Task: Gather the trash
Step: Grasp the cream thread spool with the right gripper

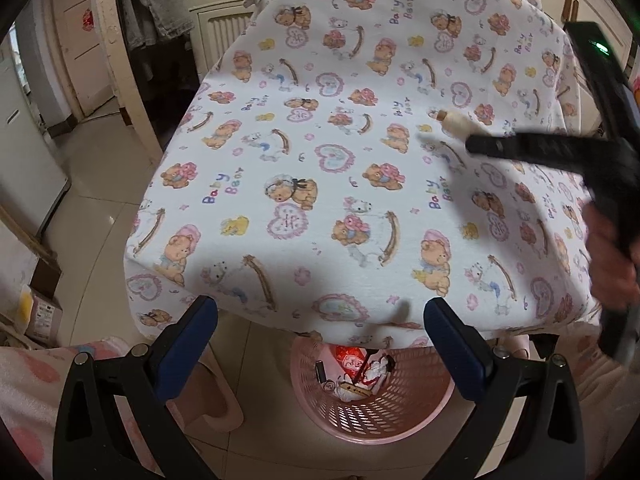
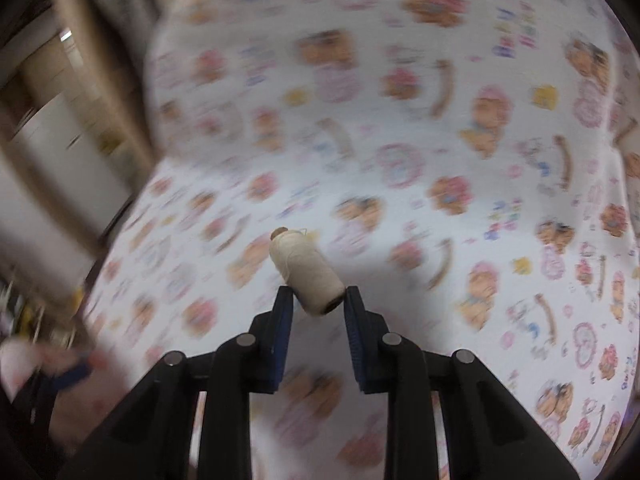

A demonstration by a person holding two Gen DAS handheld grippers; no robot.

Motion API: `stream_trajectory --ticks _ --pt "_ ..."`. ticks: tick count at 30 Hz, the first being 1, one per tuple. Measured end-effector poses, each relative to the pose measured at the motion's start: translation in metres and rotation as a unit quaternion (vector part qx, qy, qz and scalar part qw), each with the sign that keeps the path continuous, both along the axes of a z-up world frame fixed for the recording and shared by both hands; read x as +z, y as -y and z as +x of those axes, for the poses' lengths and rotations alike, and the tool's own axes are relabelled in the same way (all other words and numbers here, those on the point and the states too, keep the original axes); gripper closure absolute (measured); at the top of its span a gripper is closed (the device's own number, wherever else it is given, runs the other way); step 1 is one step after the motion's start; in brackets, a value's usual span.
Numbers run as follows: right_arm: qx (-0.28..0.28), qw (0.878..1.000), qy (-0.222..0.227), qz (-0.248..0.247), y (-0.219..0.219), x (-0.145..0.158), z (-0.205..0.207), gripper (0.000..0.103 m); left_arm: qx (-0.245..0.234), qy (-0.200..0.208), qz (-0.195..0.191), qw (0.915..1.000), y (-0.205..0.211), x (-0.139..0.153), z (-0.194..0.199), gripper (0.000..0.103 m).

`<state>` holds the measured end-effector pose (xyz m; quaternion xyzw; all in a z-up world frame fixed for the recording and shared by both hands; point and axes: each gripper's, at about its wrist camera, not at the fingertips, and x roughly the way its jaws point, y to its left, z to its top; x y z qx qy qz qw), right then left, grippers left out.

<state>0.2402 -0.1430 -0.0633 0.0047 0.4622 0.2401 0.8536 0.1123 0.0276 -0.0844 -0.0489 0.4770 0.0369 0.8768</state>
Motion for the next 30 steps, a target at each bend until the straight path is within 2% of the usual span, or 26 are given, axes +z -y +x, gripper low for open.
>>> stream_trajectory --ticks 4,7,12,17,21,22,24,28,30 --pt "0.063 0.998 -0.014 -0.009 -0.018 -0.006 -0.022 0.079 0.006 -0.003 -0.004 1.0000 -0.002 0.000 0.000 0.001" --pt "0.069 0.997 -0.034 -0.002 -0.018 -0.014 -0.029 0.079 0.008 -0.001 0.007 0.9999 -0.001 0.000 -0.001 0.001" --pt "0.065 0.997 -0.029 -0.020 -0.010 -0.019 -0.030 0.077 0.004 0.001 0.021 0.9998 0.003 0.000 -0.001 0.001" --pt "0.045 0.999 -0.028 -0.013 0.005 -0.011 -0.033 0.070 0.004 0.005 0.030 0.9995 0.004 -0.001 0.003 0.001" --pt "0.002 0.999 -0.043 0.022 0.027 -0.005 -0.029 0.070 0.002 0.024 0.028 0.9993 0.004 0.005 0.009 0.001" --pt "-0.014 0.998 -0.048 0.031 0.033 -0.004 -0.026 0.071 -0.003 0.032 0.023 0.9992 0.005 0.008 0.012 0.002" --pt "-0.052 0.996 -0.051 0.047 0.050 0.000 -0.021 0.080 -0.015 0.047 0.016 0.9987 0.009 0.014 0.018 0.003" --pt "-0.091 0.993 -0.047 0.066 0.071 0.009 -0.016 0.083 -0.044 0.066 -0.008 0.9968 0.021 0.021 0.033 0.006" --pt "-0.097 0.992 -0.043 0.071 0.077 0.013 -0.017 0.083 -0.049 0.055 -0.040 0.9965 0.027 0.019 0.041 0.008"
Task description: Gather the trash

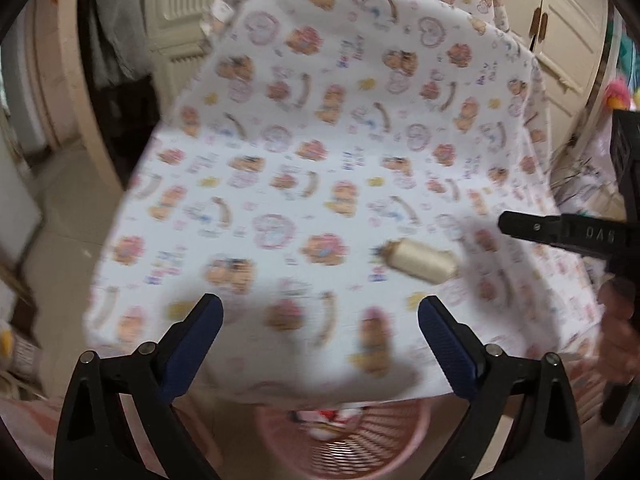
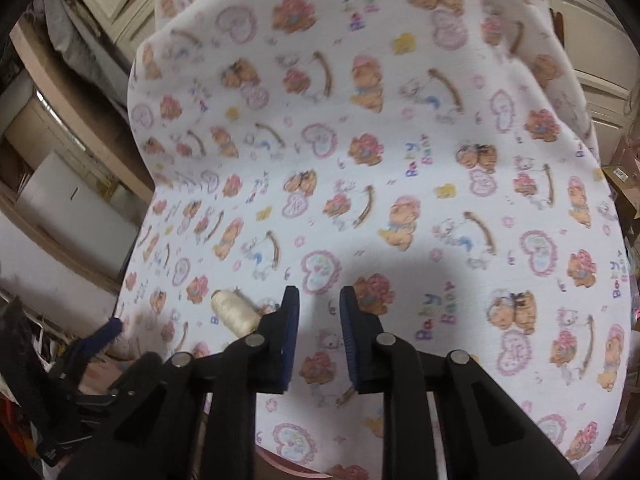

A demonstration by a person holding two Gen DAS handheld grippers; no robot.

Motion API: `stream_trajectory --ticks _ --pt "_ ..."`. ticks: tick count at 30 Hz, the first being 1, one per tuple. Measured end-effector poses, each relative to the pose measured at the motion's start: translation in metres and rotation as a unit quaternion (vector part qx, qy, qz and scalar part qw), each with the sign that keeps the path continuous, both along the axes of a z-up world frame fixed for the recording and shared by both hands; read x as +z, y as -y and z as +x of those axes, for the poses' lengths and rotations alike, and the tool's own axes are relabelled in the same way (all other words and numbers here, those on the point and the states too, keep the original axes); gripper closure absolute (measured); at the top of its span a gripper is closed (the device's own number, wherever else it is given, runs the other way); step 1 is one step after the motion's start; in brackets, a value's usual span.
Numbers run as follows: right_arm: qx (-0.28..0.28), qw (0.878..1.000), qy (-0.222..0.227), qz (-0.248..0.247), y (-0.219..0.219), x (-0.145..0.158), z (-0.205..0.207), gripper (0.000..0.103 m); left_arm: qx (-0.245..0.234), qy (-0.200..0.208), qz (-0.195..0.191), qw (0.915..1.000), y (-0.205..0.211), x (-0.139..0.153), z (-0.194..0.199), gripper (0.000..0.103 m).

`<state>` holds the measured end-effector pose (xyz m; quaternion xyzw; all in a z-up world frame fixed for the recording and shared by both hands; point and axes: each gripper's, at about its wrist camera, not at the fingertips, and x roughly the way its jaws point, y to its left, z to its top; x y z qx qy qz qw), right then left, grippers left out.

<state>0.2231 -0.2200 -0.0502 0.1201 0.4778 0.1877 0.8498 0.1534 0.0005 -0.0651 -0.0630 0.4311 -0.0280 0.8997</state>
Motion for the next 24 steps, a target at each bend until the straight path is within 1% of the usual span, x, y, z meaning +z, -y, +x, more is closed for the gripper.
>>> stream_trajectory --ticks 2,3,5,7,9,11,12,13,15,17,20,21,22,23,24 --pt "-0.003 1.000 0.011 -0.010 0.002 0.004 -0.002 0.083 -0.007 -0.018 -0.035 0.9992 0.009 -0.001 0.011 0.011" --pt "-0.006 1.000 0.017 -0.018 0.003 0.006 -0.004 0.083 -0.008 -0.020 -0.046 0.9987 0.014 -0.001 0.017 0.011" --pt "-0.011 0.999 0.023 -0.025 0.005 0.008 -0.006 0.083 0.001 -0.019 -0.055 0.9983 0.025 0.001 0.027 0.013" --pt "-0.010 0.999 0.023 -0.024 0.010 0.008 -0.009 0.083 -0.001 -0.020 -0.067 0.9976 0.035 0.003 0.032 0.026" --pt "-0.011 0.999 0.026 -0.026 0.014 0.009 -0.011 0.083 -0.002 -0.024 -0.070 0.9973 0.043 0.003 0.038 0.028" --pt "-0.012 0.999 0.029 -0.030 0.019 0.010 -0.012 0.083 0.006 -0.033 -0.062 0.9975 0.049 -0.001 0.044 0.033" --pt "-0.014 0.999 0.029 -0.030 0.022 0.010 -0.013 0.083 0.010 -0.042 -0.061 0.9972 0.052 -0.004 0.048 0.040" --pt "-0.015 0.999 0.028 -0.027 0.026 0.010 -0.013 0.083 0.015 -0.050 -0.062 0.9967 0.053 -0.007 0.051 0.045" --pt "-0.017 0.999 0.026 -0.023 0.031 0.010 -0.014 0.083 0.025 -0.064 -0.072 0.9951 0.053 -0.015 0.056 0.045" --pt "-0.017 0.999 0.023 -0.021 0.035 0.009 -0.015 0.083 0.027 -0.063 -0.088 0.9937 0.053 -0.019 0.057 0.045" --pt "-0.013 1.000 0.020 -0.018 0.034 0.008 -0.016 0.083 0.016 -0.052 -0.070 0.9960 0.061 -0.020 0.055 0.046" --pt "-0.010 1.000 0.021 -0.019 0.032 0.009 -0.016 0.083 0.012 -0.053 -0.070 0.9961 0.063 -0.020 0.055 0.050" --pt "-0.008 0.999 0.023 -0.020 0.030 0.010 -0.016 0.083 0.004 -0.053 -0.077 0.9956 0.063 -0.020 0.055 0.059" --pt "-0.006 0.999 0.025 -0.020 0.028 0.011 -0.016 0.083 -0.006 -0.057 -0.091 0.9942 0.064 -0.020 0.055 0.064" --pt "-0.004 0.999 0.027 -0.019 0.026 0.013 -0.016 0.083 -0.013 -0.062 -0.106 0.9924 0.063 -0.022 0.055 0.074"
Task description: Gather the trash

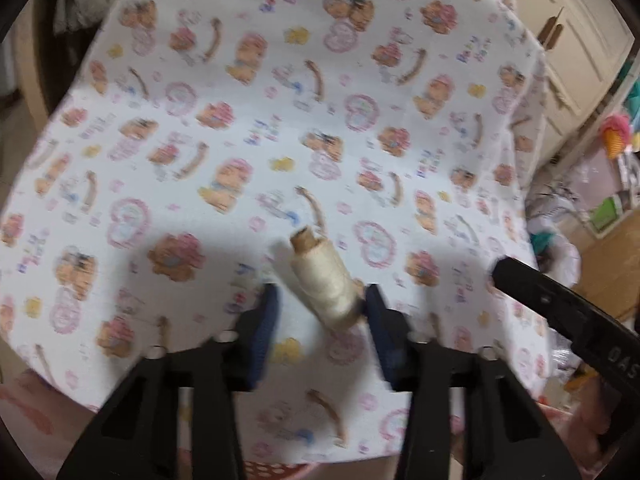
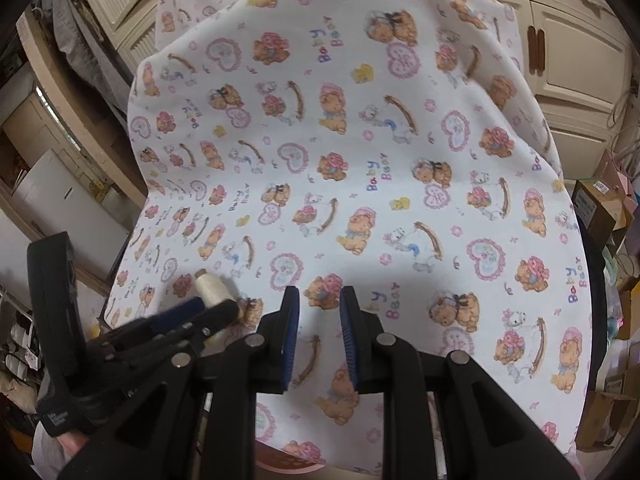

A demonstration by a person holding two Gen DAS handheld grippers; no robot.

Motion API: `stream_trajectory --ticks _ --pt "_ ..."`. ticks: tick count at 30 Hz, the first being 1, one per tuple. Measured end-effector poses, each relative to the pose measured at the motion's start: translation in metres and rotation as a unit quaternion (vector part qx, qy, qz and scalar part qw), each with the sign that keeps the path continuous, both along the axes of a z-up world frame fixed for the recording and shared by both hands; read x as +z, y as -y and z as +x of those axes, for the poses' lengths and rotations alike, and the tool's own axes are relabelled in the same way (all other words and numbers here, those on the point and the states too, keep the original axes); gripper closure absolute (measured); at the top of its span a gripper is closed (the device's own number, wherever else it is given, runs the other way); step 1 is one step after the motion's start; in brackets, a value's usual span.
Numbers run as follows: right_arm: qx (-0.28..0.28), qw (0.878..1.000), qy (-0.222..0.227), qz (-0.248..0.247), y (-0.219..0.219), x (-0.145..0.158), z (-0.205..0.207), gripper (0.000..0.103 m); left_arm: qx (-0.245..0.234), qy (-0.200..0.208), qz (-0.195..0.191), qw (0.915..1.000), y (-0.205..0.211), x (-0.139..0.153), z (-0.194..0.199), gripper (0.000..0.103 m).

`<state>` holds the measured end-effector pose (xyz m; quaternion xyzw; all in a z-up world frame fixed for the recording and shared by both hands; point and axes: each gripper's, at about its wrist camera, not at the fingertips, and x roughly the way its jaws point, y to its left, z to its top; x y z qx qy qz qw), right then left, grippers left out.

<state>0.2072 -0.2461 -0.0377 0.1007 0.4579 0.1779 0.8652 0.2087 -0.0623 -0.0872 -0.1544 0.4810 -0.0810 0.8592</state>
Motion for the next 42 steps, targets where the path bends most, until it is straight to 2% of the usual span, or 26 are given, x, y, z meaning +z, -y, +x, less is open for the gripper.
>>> stream_trajectory --ticks 1,3,11,13,17,21,25,30,33,39,42 --pt "0.002 1.000 0.001 0.001 -0.002 0.001 0.000 0.083 -0.004 -0.004 -0.019 0.9998 -0.002 -0.001 0.000 0.081" --pt "0.004 1.000 0.001 -0.001 -0.006 0.001 -0.001 0.083 0.000 -0.008 -0.031 0.9995 -0.005 -0.001 -0.002 0.082" --pt "0.013 1.000 0.000 -0.017 -0.016 -0.002 -0.009 0.083 -0.007 0.002 -0.004 1.0000 -0.015 0.011 -0.020 0.082" --pt "0.014 1.000 0.001 -0.008 -0.017 0.002 -0.018 0.083 -0.012 0.001 0.006 0.9999 -0.020 0.014 -0.030 0.082" --pt "0.019 1.000 -0.002 0.021 -0.022 0.007 -0.047 0.087 -0.030 -0.013 0.001 0.9995 -0.030 0.017 -0.051 0.082" --pt "0.018 0.999 -0.013 0.038 -0.030 0.006 -0.077 0.090 -0.047 -0.024 0.032 0.9981 -0.034 0.016 -0.078 0.082" --pt "0.010 0.999 -0.024 0.041 -0.037 0.002 -0.101 0.090 -0.061 -0.050 0.059 0.9951 -0.038 0.008 -0.099 0.082" --pt "0.009 0.998 -0.053 0.044 -0.044 -0.014 -0.123 0.090 -0.071 -0.083 0.072 0.9914 -0.044 -0.007 -0.111 0.082" --pt "0.012 0.998 -0.064 0.023 -0.055 -0.024 -0.130 0.090 -0.077 -0.100 0.084 0.9884 -0.045 -0.014 -0.113 0.082" --pt "0.016 0.996 -0.081 -0.018 -0.068 -0.046 -0.128 0.090 -0.089 -0.153 0.071 0.9817 -0.048 -0.041 -0.114 0.082" --pt "0.005 0.994 -0.108 -0.028 -0.066 -0.065 -0.118 0.090 -0.100 -0.176 0.041 0.9784 -0.045 -0.054 -0.111 0.082"
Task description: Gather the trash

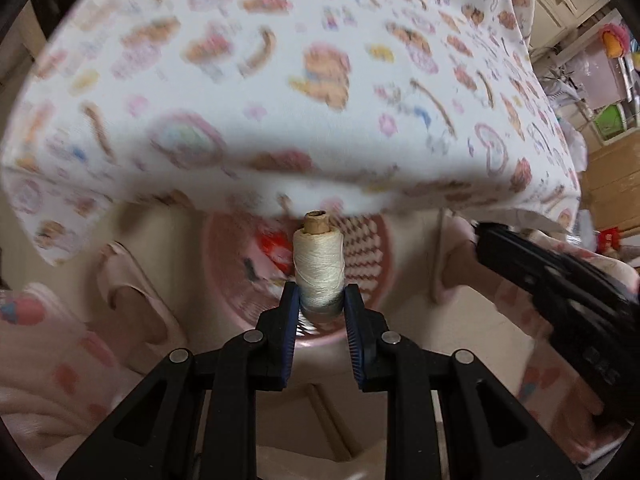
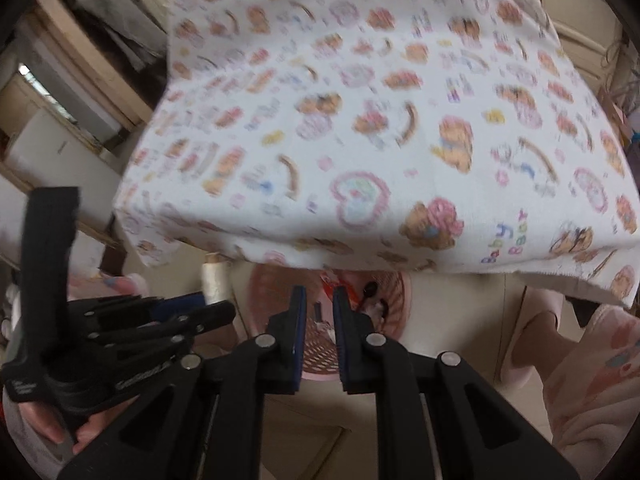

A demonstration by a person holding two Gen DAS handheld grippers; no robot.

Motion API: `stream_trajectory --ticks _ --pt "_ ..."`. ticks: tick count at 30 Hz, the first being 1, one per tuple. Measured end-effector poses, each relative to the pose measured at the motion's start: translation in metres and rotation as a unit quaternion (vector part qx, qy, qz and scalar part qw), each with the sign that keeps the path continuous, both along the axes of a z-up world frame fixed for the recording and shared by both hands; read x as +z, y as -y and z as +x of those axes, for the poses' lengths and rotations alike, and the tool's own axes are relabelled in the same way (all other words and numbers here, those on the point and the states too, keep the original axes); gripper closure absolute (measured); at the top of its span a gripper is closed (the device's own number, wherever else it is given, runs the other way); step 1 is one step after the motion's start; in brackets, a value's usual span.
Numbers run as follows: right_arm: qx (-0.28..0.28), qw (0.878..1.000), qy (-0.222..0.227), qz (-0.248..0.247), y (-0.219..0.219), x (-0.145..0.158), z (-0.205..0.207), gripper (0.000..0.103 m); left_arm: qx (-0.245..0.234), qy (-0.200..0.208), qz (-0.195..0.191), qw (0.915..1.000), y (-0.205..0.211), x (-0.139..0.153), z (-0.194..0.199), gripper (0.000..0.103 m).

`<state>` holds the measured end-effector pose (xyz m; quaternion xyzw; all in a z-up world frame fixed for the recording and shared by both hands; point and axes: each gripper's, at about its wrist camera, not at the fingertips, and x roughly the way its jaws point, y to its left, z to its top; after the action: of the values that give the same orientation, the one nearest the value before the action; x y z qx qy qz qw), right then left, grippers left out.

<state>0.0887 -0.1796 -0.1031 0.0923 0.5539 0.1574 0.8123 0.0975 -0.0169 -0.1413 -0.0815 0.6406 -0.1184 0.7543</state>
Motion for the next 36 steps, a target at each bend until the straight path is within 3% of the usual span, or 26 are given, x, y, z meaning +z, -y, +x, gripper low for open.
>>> stream_trajectory --ticks 2,6,10,14,23,26,29,36 --pt "-0.006 1.000 -0.015 -0.011 0.000 -0.012 0.006 0.090 0.004 -0.020 -0.006 0.9998 0.000 -0.012 0.001 0.082" --pt "-0.018 0.999 -0.044 -0.015 0.001 -0.029 0.013 0.090 -0.002 -0.033 0.031 0.9990 0.006 -0.029 0.003 0.082" --pt "-0.024 0.998 -0.043 -0.033 0.002 -0.034 0.014 0.090 0.004 -0.063 0.016 0.9979 0.006 -0.044 0.006 0.082" --pt "-0.018 0.998 -0.053 -0.037 -0.001 -0.043 0.013 0.090 0.006 -0.079 0.035 0.9962 0.004 -0.058 0.008 0.082" --pt "-0.011 0.998 -0.057 -0.040 -0.005 -0.043 0.010 0.090 0.016 -0.133 0.034 0.9904 0.005 -0.080 0.006 0.081" --pt "-0.013 0.997 -0.057 -0.041 -0.002 -0.043 0.010 0.090 0.012 -0.143 0.039 0.9889 0.008 -0.082 0.003 0.076" --pt "-0.016 0.998 -0.053 -0.042 0.001 -0.041 0.011 0.090 0.003 -0.133 0.052 0.9897 0.013 -0.075 0.002 0.071" --pt "-0.033 0.998 -0.003 -0.053 0.006 -0.010 0.005 0.090 0.008 -0.040 0.071 0.9967 0.005 -0.024 0.000 0.060"
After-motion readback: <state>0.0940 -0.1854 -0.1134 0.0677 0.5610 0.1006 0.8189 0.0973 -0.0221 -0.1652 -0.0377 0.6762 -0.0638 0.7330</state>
